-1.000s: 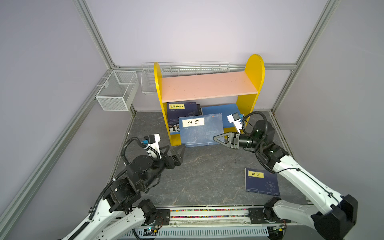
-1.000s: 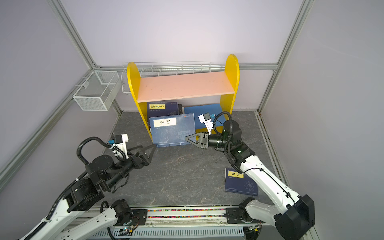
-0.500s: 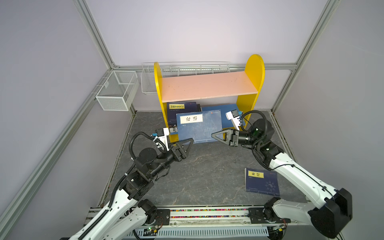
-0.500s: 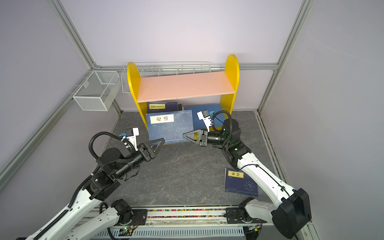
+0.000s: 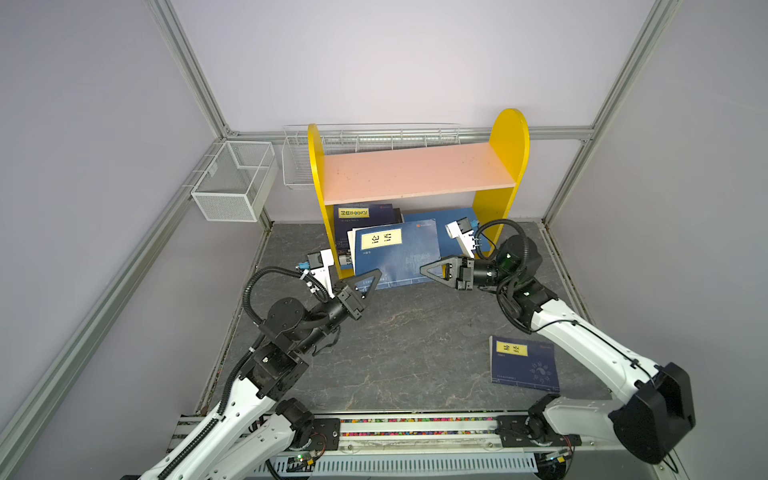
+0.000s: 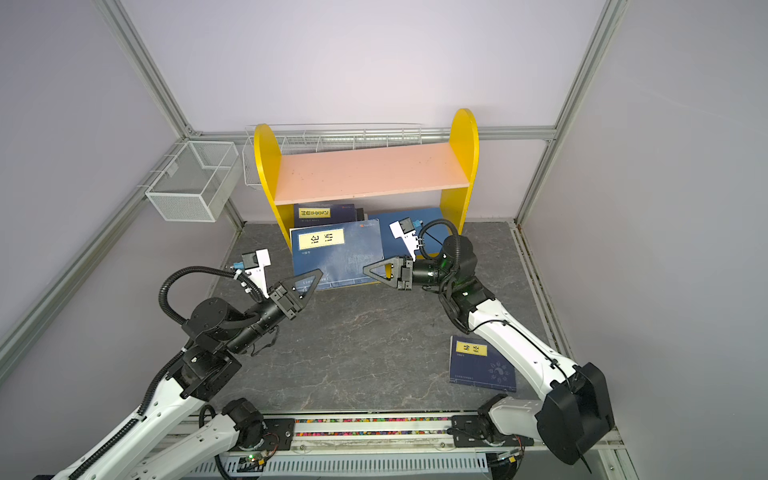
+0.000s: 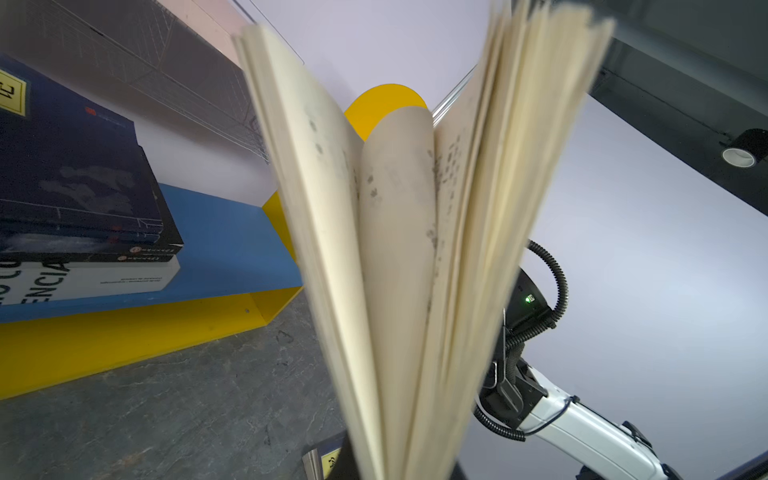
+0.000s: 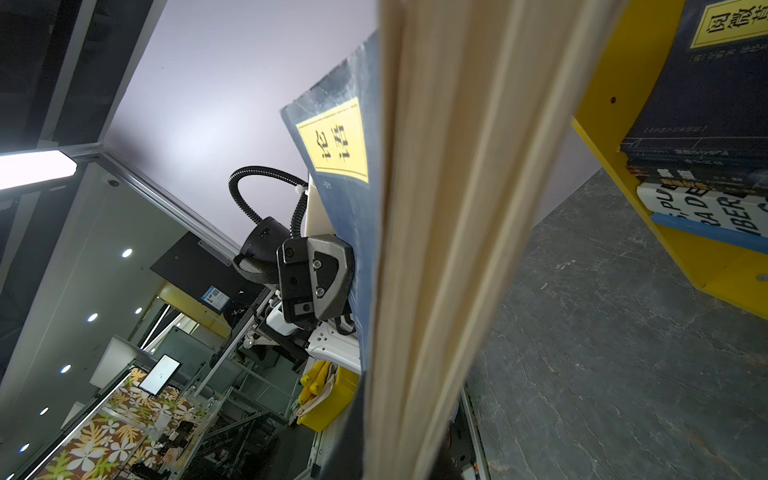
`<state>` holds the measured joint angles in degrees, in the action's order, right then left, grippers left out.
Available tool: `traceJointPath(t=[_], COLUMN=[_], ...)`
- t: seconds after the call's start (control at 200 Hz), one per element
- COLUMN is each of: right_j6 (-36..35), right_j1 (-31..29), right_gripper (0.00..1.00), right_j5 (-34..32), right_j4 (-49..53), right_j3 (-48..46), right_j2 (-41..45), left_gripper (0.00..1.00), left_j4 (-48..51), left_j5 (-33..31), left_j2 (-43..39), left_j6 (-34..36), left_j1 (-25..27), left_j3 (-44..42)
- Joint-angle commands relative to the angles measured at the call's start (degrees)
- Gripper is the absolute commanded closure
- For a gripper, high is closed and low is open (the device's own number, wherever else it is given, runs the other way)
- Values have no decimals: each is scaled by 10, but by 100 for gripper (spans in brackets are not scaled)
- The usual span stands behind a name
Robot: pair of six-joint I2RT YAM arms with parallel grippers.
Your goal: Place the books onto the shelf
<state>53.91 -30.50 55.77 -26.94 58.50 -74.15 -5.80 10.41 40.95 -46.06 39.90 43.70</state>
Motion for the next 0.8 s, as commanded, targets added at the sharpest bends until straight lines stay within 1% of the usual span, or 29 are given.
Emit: traceJointPath(t=[0.0,0.13,0.175,0.295,0.415,0.455,0.575,0.795], right_j6=[20,63,83,131,165,173,187,182], right_j1=[8,18,21,23,23,23,21,18], right_gripper=[77,66,65,66,75,76,75,69], right_j5=[5,5,5,10,13,12,12,9], right_j4=[-55,-111,-135,-201,-245,-257,-271,-266], right_j3=[-5,-23,-30,-39,-40,-42,-46,-67], right_j2=[-11,-20,-25,-39,-53,-56,-64,-58], left_gripper=[100,100,100,100,100,100,100,100], left_j4=[-12,-15,-15,-4,7,6,7,18], left_j5=[-13,-18,-18,-20,-18,-18,-25,-35], left_j2=[3,-5,-7,-10,-6,-5,-6,0], left_j6=[14,24,28,36,41,42,48,62], left_j1=[0,0,0,-1,-1,-1,-1,-1], left_j3=[-4,-1,1,11,17,18,23,40])
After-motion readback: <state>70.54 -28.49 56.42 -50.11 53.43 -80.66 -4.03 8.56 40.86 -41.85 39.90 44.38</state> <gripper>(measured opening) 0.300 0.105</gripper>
